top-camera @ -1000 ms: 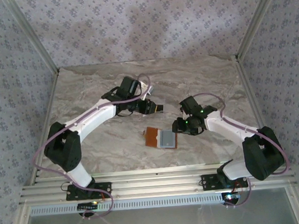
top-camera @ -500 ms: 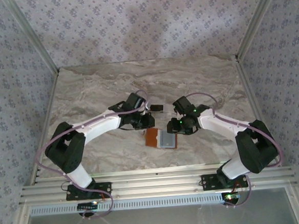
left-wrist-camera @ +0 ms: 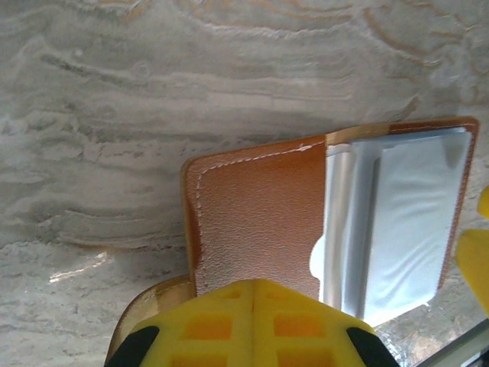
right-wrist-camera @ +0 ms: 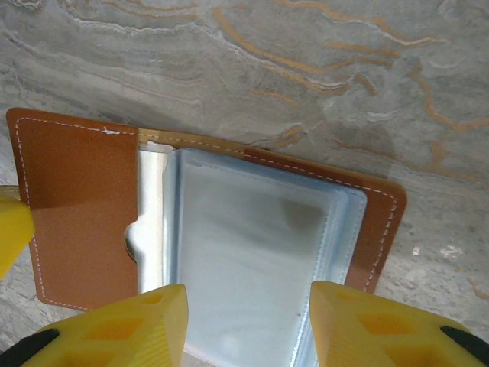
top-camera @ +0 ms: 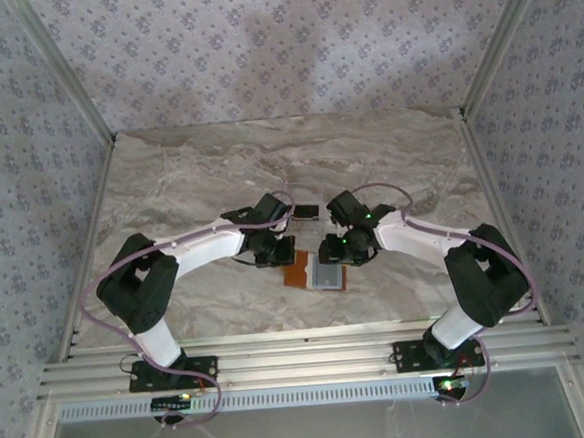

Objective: Take the credit cards out of the card holder

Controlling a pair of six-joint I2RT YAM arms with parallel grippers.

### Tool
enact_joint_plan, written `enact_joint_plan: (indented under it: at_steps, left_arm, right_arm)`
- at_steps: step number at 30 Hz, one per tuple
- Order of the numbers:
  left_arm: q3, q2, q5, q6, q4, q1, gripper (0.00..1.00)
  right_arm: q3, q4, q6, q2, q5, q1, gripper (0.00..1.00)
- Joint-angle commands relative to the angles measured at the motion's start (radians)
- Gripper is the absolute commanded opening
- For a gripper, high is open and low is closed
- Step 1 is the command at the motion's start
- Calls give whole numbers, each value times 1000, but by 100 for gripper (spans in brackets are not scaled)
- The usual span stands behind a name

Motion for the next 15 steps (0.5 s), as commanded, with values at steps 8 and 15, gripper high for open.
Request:
enact_joint_plan:
  at_steps: [8, 15]
  left_arm:
    - [-31, 16, 4, 8, 7, 2, 0]
    - [-38, 28, 10, 5, 21, 2, 0]
  right_arm:
    - [40, -22, 16, 59, 6, 23, 46]
    - [49, -17, 19, 89, -2, 43, 47]
